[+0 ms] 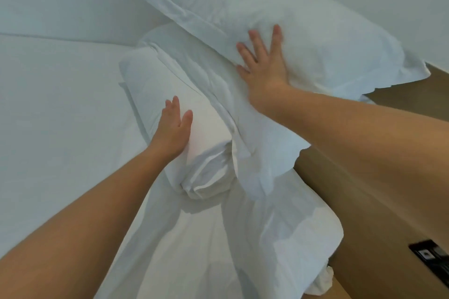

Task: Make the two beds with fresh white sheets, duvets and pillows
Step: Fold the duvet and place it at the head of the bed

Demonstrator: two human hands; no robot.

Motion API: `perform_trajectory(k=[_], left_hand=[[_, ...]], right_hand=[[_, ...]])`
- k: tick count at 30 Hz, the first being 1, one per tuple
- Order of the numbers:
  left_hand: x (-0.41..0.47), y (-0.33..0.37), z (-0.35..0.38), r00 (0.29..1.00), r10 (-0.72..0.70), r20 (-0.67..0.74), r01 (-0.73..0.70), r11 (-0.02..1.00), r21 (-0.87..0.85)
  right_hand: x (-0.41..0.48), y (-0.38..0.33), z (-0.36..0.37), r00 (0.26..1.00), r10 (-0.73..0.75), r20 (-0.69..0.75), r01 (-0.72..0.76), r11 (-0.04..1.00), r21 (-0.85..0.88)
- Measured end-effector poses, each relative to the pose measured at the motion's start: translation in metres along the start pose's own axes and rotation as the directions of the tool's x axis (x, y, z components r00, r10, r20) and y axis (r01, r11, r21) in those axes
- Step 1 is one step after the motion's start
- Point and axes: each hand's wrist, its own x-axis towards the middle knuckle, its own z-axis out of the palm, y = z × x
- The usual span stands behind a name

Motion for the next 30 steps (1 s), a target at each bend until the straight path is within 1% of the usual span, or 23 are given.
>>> perform_trajectory(k=[1, 2, 3, 5, 6, 9, 10, 12, 14, 16, 17, 18, 19, 20, 21, 22, 23, 24, 25, 26, 27, 28, 30], left_hand=[[-0.001, 0.000, 0.003, 0.998, -0.006, 0.057, 0.004, 0.999, 0.039], [-0.014, 0.008, 0.008, 0.991, 0.002, 0.136, -0.019, 0.993, 0.120], [-0.021, 0.008, 0.014, 0.982, 0.006, 0.191, -0.043, 0.980, 0.193], [-0.029, 0.004, 0.020, 0.980, 0.010, 0.200, -0.071, 0.952, 0.296], [-0.036, 0.003, 0.022, 0.984, 0.014, 0.179, -0.070, 0.949, 0.308], [-0.048, -0.001, 0.024, 0.993, -0.036, 0.114, 0.008, 0.971, 0.238], [-0.049, -0.003, 0.026, 0.993, -0.062, 0.099, 0.042, 0.980, 0.195], [-0.054, -0.008, 0.032, 0.991, -0.098, 0.090, 0.090, 0.992, 0.091], [-0.062, -0.011, 0.040, 0.990, -0.092, 0.105, 0.091, 0.996, 0.009], [-0.069, -0.016, 0.042, 0.990, -0.040, 0.133, 0.048, 0.997, -0.055], [-0.070, -0.019, 0.037, 0.990, -0.016, 0.140, 0.029, 0.995, -0.091], [-0.069, -0.023, 0.032, 0.990, -0.009, 0.141, 0.026, 0.992, -0.121], [-0.069, -0.029, 0.026, 0.990, -0.014, 0.141, 0.035, 0.989, -0.144], [-0.068, -0.035, 0.020, 0.989, -0.031, 0.143, 0.055, 0.984, -0.167], [-0.068, -0.039, 0.017, 0.988, -0.050, 0.149, 0.078, 0.978, -0.192], [-0.068, -0.043, 0.015, 0.985, -0.068, 0.161, 0.102, 0.971, -0.218], [-0.070, -0.045, 0.015, 0.982, -0.083, 0.169, 0.124, 0.961, -0.247], [-0.071, -0.047, 0.017, 0.980, -0.100, 0.175, 0.147, 0.948, -0.282], [-0.073, -0.049, 0.019, 0.978, -0.116, 0.175, 0.168, 0.932, -0.320], [-0.075, -0.051, 0.022, 0.977, -0.130, 0.172, 0.184, 0.915, -0.359], [-0.076, -0.054, 0.025, 0.977, -0.141, 0.160, 0.194, 0.901, -0.389], [-0.076, -0.057, 0.028, 0.978, -0.156, 0.140, 0.200, 0.889, -0.412], [-0.073, -0.060, 0.032, 0.975, -0.201, 0.094, 0.221, 0.863, -0.455]], right_hand=[[-0.001, 0.002, 0.005, 0.999, -0.033, 0.013, 0.033, 0.999, -0.020], [-0.020, 0.005, 0.012, 0.998, -0.065, 0.008, 0.065, 0.998, -0.012], [-0.030, -0.002, 0.014, 0.993, -0.117, -0.014, 0.117, 0.993, 0.035], [-0.048, -0.028, 0.016, 0.980, -0.194, -0.048, 0.199, 0.962, 0.187], [-0.062, -0.042, 0.019, 0.976, -0.213, -0.045, 0.217, 0.939, 0.268], [-0.092, -0.066, 0.042, 0.982, -0.186, -0.037, 0.181, 0.854, 0.488], [-0.098, -0.071, 0.049, 0.985, -0.164, -0.051, 0.166, 0.836, 0.522], [-0.110, -0.082, 0.054, 0.986, -0.146, -0.082, 0.167, 0.833, 0.527], [-0.119, -0.104, 0.052, 0.978, -0.164, -0.130, 0.209, 0.800, 0.563], [-0.137, -0.131, 0.048, 0.964, -0.166, -0.209, 0.265, 0.702, 0.662], [-0.148, -0.143, 0.048, 0.956, -0.153, -0.251, 0.291, 0.614, 0.734], [-0.158, -0.156, 0.047, 0.955, -0.172, -0.243, 0.298, 0.507, 0.809], [-0.169, -0.169, 0.047, 0.961, -0.197, -0.193, 0.257, 0.392, 0.883], [-0.178, -0.179, 0.046, 0.974, -0.197, -0.109, 0.161, 0.275, 0.948], [-0.183, -0.190, 0.046, 0.988, -0.151, -0.012, 0.034, 0.148, 0.988], [-0.184, -0.199, 0.043, 0.991, -0.087, 0.102, -0.102, -0.003, 0.995], [-0.183, -0.208, 0.040, 0.974, -0.033, 0.222, -0.224, -0.186, 0.957], [-0.178, -0.215, 0.033, 0.942, 0.000, 0.335, -0.309, -0.386, 0.869], [-0.172, -0.220, 0.024, 0.900, 0.010, 0.436, -0.350, -0.579, 0.737], [-0.165, -0.226, 0.017, 0.852, 0.015, 0.523, -0.343, -0.739, 0.580], [-0.158, -0.228, 0.011, 0.796, 0.032, 0.605, -0.300, -0.847, 0.439], [-0.152, -0.230, 0.007, 0.731, 0.054, 0.680, -0.240, -0.913, 0.331], [-0.137, -0.233, 0.006, 0.621, 0.024, 0.783, -0.153, -0.977, 0.151]])
